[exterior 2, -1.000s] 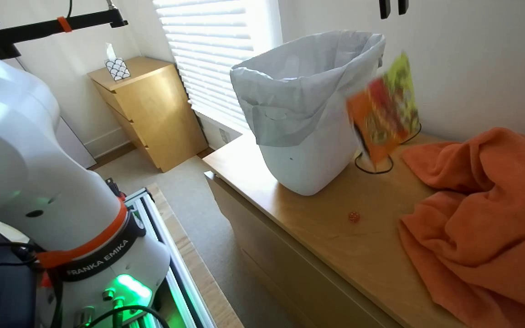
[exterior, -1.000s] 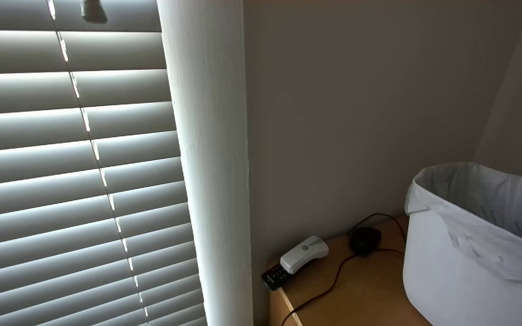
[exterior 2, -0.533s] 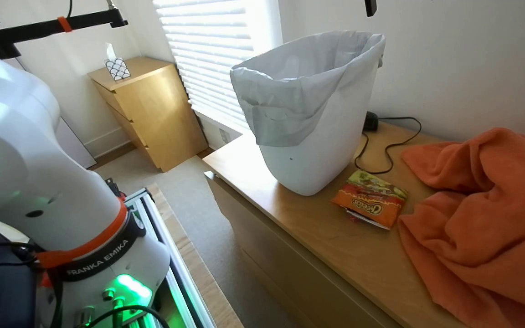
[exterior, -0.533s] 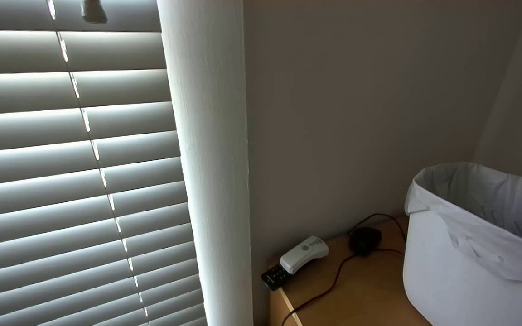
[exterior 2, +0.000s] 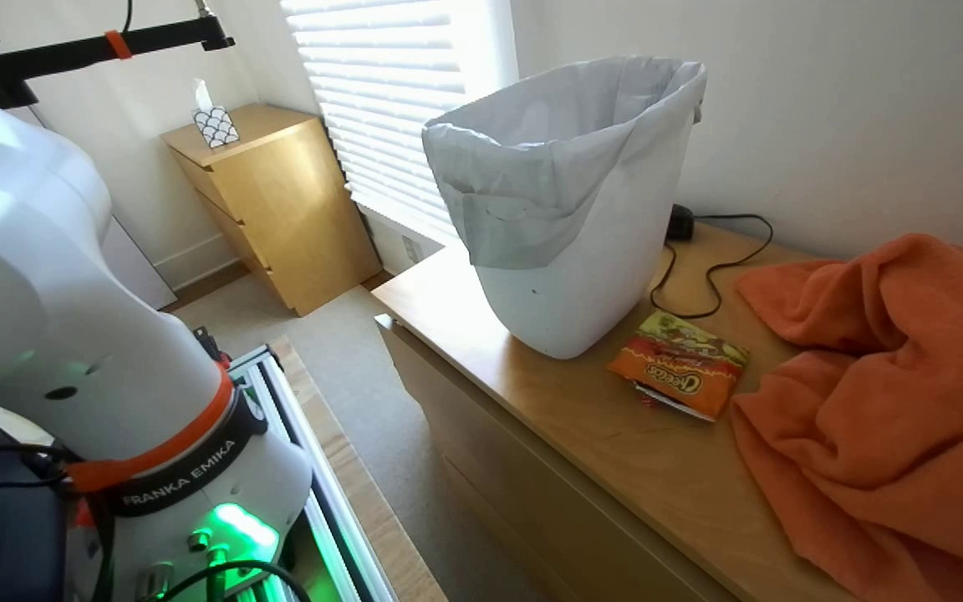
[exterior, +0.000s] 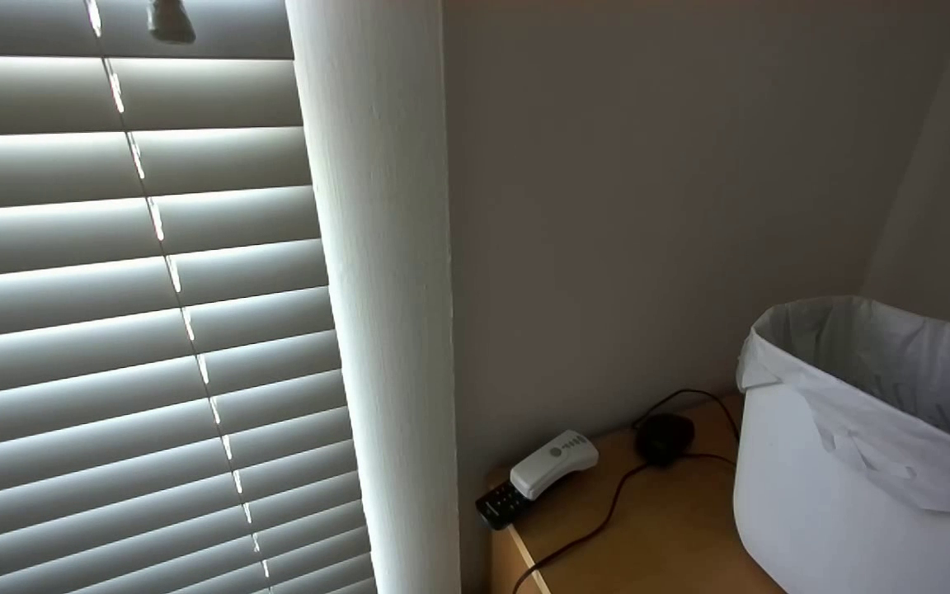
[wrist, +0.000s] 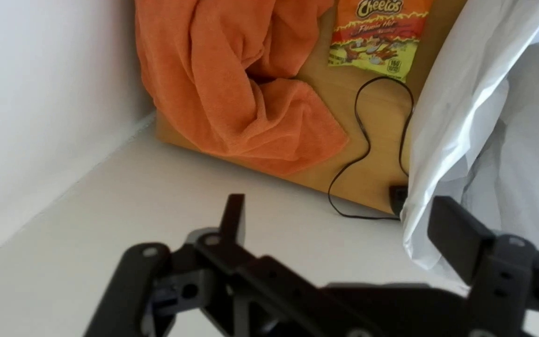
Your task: Remove the snacks packet from the waste bin and drop it on the table on top of the orange dice
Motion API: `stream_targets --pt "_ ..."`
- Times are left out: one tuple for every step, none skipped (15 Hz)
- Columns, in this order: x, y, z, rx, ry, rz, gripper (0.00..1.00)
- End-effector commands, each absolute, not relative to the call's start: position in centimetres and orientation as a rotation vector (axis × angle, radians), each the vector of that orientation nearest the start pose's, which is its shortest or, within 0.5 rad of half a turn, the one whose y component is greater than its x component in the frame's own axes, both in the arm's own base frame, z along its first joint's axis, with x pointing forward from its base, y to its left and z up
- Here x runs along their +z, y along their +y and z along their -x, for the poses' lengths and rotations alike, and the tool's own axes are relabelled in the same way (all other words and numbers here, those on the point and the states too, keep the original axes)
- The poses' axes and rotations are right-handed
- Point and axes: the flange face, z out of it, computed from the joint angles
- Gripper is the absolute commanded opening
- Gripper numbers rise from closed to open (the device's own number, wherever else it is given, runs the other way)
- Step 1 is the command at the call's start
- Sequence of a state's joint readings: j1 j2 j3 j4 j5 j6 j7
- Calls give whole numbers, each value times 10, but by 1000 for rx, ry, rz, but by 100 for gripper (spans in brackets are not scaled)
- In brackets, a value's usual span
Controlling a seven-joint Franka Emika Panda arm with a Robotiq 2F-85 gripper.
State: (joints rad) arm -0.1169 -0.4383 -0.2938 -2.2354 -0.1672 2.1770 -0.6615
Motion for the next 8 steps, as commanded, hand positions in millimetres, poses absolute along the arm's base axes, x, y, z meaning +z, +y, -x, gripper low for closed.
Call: stream_targets --pt "605 -204 -409 -582 -357 3254 100" --pt "612 -201 -409 -589 -300 3243 100" --pt "617 -198 -409 -591 -255 3227 100" --pt "622 -195 -409 -566 -180 3219 100" --pt "626 -192 -410 -561 -153 3210 100" --pt "629 -189 -409 -549 -122 3201 100" --pt "633 -185 -410 -536 -105 3198 100" --pt "635 -181 -410 -517 -93 3190 100"
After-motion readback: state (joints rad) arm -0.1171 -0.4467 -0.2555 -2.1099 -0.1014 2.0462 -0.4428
